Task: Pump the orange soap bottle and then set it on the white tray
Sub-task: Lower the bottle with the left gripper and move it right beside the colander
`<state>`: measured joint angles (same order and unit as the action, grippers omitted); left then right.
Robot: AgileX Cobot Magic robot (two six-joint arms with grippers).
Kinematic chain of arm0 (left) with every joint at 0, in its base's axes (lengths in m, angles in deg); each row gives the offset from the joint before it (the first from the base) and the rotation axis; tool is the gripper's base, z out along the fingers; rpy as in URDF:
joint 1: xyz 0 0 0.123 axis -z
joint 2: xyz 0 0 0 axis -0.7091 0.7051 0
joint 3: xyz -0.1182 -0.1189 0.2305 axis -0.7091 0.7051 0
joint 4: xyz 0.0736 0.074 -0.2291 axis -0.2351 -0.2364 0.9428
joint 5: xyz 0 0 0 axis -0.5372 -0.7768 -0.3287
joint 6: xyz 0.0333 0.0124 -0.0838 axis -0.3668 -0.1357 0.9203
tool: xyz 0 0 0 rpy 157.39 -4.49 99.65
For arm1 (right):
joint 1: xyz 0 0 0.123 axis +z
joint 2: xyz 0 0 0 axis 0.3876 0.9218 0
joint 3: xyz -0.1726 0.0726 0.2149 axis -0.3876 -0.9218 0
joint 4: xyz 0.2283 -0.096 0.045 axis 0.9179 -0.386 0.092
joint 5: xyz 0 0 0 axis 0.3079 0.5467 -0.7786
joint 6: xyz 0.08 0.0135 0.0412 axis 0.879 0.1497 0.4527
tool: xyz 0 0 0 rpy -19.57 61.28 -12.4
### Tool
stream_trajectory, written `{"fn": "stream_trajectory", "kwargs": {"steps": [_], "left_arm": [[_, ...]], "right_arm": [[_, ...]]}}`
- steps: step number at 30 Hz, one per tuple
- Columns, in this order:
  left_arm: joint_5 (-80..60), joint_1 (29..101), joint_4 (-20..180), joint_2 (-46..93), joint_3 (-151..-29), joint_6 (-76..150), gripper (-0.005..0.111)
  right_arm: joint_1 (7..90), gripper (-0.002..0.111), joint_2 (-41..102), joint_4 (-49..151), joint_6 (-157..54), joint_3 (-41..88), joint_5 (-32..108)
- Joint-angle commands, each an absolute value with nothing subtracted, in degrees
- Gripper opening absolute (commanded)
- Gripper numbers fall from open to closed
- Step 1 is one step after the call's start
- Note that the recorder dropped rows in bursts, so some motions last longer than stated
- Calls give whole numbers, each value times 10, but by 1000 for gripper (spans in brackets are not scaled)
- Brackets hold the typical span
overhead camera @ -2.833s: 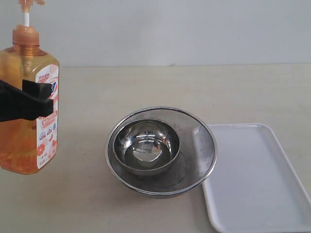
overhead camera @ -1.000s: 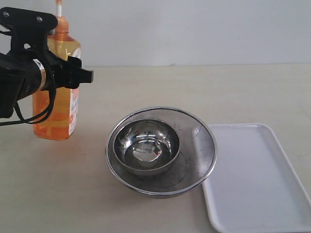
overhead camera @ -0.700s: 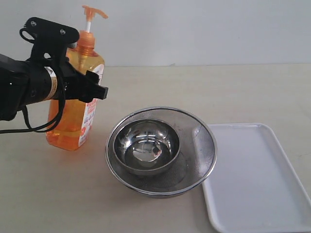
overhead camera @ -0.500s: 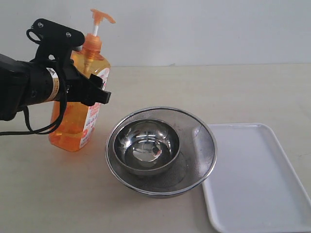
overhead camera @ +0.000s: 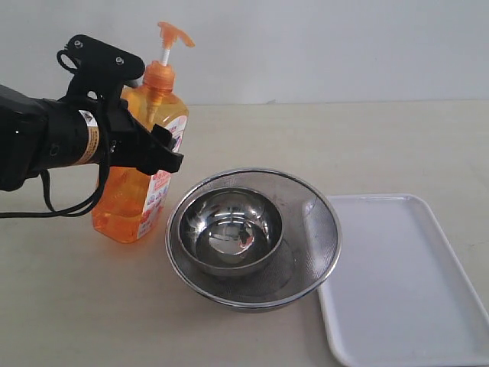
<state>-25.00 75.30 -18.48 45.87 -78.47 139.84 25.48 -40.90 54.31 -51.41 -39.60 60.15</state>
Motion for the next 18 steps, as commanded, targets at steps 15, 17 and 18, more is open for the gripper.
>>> {"fn": "stream_trajectory", "kwargs": {"steps": [15, 17, 18], "left_arm": [[-258, 754, -196, 453, -794, 1398, 5], [-258, 754, -196, 453, -794, 1404, 5], [-258, 754, -196, 453, -794, 1409, 5]], "right_arm": [[251, 0, -411, 541, -516, -398, 597], [251, 0, -411, 540, -516, -398, 595], [251, 0, -411, 540, -516, -398, 595]]}}
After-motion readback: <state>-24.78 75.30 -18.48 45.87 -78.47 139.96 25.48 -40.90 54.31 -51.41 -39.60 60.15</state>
